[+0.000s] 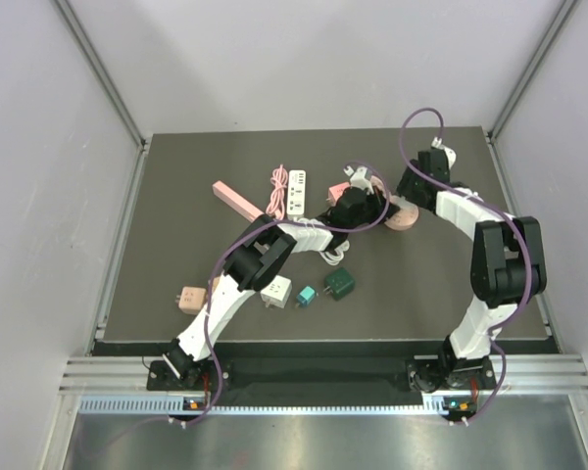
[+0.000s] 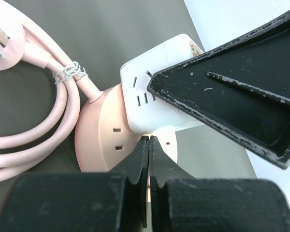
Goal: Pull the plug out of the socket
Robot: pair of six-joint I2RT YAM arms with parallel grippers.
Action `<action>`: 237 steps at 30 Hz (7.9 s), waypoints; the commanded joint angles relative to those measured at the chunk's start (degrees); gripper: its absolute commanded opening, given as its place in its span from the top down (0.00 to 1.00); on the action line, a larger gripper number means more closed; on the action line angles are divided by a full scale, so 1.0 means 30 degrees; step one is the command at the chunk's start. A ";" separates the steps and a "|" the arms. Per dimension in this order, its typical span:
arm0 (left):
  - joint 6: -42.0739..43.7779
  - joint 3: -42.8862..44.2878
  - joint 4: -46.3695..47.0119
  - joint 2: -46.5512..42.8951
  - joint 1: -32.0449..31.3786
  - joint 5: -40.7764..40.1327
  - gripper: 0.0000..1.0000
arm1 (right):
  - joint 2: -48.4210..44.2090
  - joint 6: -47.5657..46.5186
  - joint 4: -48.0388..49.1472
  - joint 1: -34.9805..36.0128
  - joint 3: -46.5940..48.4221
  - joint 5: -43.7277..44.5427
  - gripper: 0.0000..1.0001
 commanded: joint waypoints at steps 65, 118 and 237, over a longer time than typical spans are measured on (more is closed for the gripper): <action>0.1268 0.0210 -0.5657 0.1343 0.0310 -0.0383 1.00 | -0.1392 0.2361 0.1708 -0.1153 0.1859 -0.4985 1.00; 0.0097 -0.4039 0.2751 -0.1619 0.2742 0.5827 0.22 | -0.2123 -0.0246 0.0476 -0.1009 0.1010 -0.5018 1.00; 0.0242 -2.2583 -1.3302 -3.4399 0.2478 0.0907 0.15 | -1.6156 0.2568 0.0963 1.8738 -1.3413 1.3878 0.00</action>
